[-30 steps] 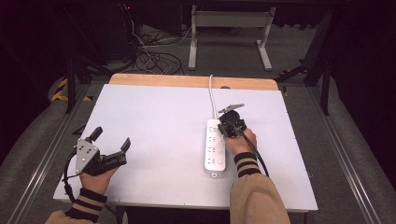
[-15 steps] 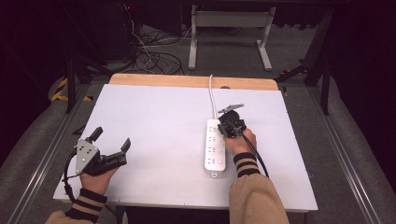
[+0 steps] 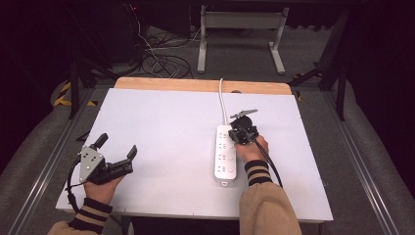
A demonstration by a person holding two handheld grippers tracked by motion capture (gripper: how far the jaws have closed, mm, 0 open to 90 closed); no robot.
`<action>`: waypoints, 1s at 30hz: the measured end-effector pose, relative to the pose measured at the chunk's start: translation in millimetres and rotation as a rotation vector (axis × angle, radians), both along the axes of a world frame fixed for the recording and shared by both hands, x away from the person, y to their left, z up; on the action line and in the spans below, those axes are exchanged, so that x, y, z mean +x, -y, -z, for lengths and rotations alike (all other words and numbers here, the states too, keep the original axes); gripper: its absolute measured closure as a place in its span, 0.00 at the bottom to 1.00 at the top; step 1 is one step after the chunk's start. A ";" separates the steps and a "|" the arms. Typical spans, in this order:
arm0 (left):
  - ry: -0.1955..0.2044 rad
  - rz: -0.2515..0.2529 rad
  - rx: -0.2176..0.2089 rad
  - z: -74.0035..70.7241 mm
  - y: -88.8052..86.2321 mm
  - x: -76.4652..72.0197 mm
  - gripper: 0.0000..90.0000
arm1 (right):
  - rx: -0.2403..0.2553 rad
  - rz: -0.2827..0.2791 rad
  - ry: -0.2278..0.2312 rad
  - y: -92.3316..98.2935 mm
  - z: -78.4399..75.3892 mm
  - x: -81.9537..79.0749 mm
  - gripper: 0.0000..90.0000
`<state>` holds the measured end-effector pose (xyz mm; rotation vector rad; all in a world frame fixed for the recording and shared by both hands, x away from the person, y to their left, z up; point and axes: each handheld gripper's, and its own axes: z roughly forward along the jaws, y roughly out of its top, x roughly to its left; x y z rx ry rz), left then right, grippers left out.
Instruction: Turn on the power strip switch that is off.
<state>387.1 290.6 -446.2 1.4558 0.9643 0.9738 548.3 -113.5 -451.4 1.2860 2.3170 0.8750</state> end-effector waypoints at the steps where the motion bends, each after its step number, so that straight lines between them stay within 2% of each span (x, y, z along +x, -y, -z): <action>1: 0.002 0.000 0.001 -0.1 -0.2 -0.1 0.01 | 0.000 0.000 0.000 0.0 0.0 0.0 1.00; 9: 0.002 -0.001 -0.007 -0.2 -0.3 -1.3 0.01 | -0.013 0.009 0.022 -2.1 1.1 -2.6 1.00; 30: -0.004 -0.003 -0.001 0.1 -0.5 -1.1 0.01 | -0.010 0.016 0.025 -2.5 1.3 -3.5 1.00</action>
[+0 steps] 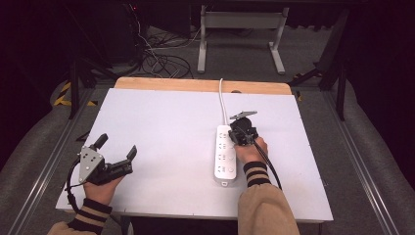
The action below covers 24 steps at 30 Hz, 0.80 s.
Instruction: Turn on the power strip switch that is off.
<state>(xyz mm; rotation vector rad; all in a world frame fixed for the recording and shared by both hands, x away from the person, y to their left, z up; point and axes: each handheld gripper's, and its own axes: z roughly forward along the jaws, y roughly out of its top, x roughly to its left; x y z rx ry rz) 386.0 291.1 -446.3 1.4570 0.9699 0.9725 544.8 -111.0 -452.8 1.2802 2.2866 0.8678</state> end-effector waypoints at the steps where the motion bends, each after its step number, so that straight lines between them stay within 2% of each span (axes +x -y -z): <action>1: 0.000 0.001 -0.001 0.0 0.1 0.1 0.01 | 0.000 0.000 0.000 -0.1 0.0 0.0 1.00; 11: -0.002 0.003 0.001 -0.1 0.2 0.1 0.01 | 0.002 0.001 0.000 0.2 -0.2 -0.1 1.00; 18: -0.005 0.005 0.000 0.1 0.3 1.2 0.01 | -0.021 -0.013 0.001 -1.3 -1.5 -0.4 1.00; 24: -0.002 0.007 -0.001 0.2 0.6 1.3 0.01 | -0.012 -0.017 0.001 -0.2 -2.6 -1.4 1.00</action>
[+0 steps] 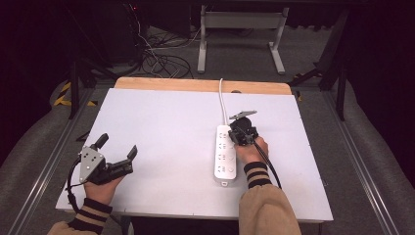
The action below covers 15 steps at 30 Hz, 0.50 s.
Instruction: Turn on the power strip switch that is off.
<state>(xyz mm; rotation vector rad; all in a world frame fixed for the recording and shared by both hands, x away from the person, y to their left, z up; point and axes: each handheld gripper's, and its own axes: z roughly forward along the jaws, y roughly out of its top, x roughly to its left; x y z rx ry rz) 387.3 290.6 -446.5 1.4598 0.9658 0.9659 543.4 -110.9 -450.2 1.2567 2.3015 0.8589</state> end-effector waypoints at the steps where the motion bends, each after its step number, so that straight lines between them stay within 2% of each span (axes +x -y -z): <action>1: -0.002 -0.001 -0.001 -0.1 -0.1 0.1 0.01 | 0.000 -0.002 0.001 0.1 0.1 -0.2 1.00; 13: -0.003 0.000 0.000 0.2 0.3 0.3 0.01 | 0.006 -0.004 0.007 0.8 0.7 -0.6 1.00; 15: -0.001 -0.002 0.001 0.3 0.1 0.3 0.01 | 0.015 -0.006 0.033 2.0 -0.2 -1.2 1.00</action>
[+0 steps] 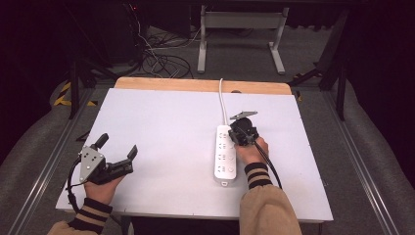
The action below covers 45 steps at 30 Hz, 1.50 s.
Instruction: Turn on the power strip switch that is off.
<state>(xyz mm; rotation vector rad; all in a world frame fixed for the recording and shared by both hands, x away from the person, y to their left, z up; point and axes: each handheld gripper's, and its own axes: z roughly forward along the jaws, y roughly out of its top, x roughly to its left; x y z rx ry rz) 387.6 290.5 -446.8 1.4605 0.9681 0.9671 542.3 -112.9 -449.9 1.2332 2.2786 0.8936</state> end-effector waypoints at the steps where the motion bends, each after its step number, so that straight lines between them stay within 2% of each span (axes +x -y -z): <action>1: 0.001 -0.002 -0.002 0.1 -0.1 0.0 0.01 | 0.010 0.002 0.015 1.0 -0.1 -0.3 1.00; 5: -0.005 0.000 -0.003 0.5 -0.6 1.0 0.01 | 0.060 0.004 0.111 7.5 -5.0 -4.9 1.00; 9: -0.004 -0.001 -0.005 0.4 -0.4 0.5 0.01 | 0.102 0.011 0.201 16.1 -17.9 -12.2 1.00; 12: 0.000 -0.003 -0.003 0.3 -0.8 0.3 0.01 | 0.153 0.015 0.269 25.6 -28.2 -20.0 1.00; 14: 0.001 -0.004 -0.001 0.3 -0.8 0.3 0.01 | 0.209 0.015 0.319 34.0 -33.8 -26.2 1.00; 15: 0.001 -0.003 -0.003 0.3 -0.8 0.2 0.01 | 0.209 0.015 0.319 34.0 -33.8 -26.2 1.00; 16: 0.001 -0.002 -0.007 0.4 -0.7 0.0 0.01 | 0.254 0.021 0.379 42.1 -39.1 -34.9 1.00; 18: 0.002 -0.006 -0.007 0.5 -0.8 -0.4 0.01 | 0.301 0.022 0.435 51.2 -43.3 -45.0 1.00; 19: 0.002 -0.008 -0.008 0.5 -0.9 -0.4 0.01 | 0.301 0.022 0.435 51.2 -43.3 -45.0 1.00; 22: 0.001 -0.010 -0.014 0.6 -0.7 -0.3 0.01 | 0.379 0.030 0.511 66.9 -46.3 -61.5 1.00; 26: 0.002 -0.007 -0.004 0.7 -0.5 -0.1 0.01 | 0.419 0.029 0.637 86.3 -45.7 -85.6 1.00; 28: 0.000 -0.009 -0.002 0.6 -0.4 -0.1 0.01 | 0.423 0.019 0.698 94.7 -43.6 -97.7 1.00; 33: 0.004 -0.014 -0.013 -0.5 -0.8 -1.5 0.01 | 0.473 0.015 0.768 114.6 -36.0 -125.1 1.00; 36: 0.006 -0.008 -0.014 -1.7 -0.8 -2.0 0.01 | 0.475 0.030 0.798 123.4 -29.0 -134.5 1.00; 39: 0.013 0.000 -0.010 -2.5 -0.2 -2.8 0.01 | 0.475 0.065 0.782 126.2 -24.1 -132.6 1.00; 45: 0.009 -0.003 -0.018 -1.8 -0.9 -1.6 0.01 | 0.433 0.052 0.788 121.0 -20.4 -129.6 1.00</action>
